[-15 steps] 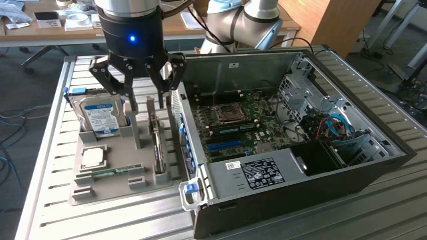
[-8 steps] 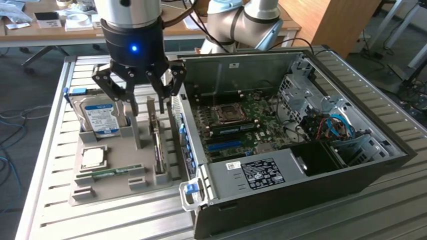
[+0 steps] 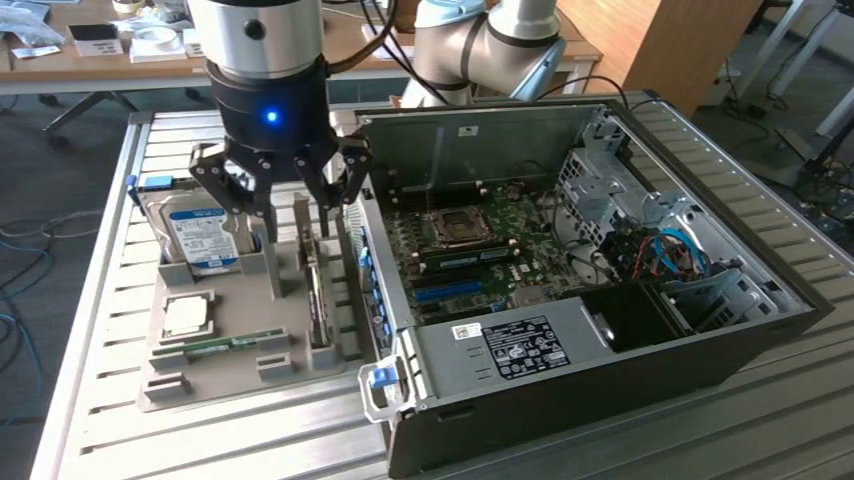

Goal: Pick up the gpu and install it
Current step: 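Pick up the gpu and move the gpu toward the slot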

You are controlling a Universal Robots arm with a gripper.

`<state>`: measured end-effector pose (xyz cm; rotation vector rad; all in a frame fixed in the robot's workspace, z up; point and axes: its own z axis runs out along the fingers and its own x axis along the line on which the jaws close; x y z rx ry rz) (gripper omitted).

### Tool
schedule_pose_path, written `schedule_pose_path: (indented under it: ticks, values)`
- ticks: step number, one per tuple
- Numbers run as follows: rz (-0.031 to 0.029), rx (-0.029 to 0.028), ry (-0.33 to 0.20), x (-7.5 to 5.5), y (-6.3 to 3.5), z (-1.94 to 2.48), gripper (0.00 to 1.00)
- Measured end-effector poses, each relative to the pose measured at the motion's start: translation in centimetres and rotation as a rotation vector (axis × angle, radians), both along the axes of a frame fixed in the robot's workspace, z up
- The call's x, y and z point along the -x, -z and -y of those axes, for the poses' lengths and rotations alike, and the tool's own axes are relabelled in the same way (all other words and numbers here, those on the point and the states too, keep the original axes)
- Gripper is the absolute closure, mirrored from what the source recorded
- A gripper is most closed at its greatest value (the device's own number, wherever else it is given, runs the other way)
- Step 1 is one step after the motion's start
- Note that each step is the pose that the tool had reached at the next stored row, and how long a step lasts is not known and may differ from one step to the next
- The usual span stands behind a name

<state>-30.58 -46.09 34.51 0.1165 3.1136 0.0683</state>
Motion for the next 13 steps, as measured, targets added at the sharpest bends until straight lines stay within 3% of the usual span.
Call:
schedule_pose_path:
  ticks: [13]
  values:
    - [-0.0002,0.0002,0.0,0.0,1.07,0.0,0.47]
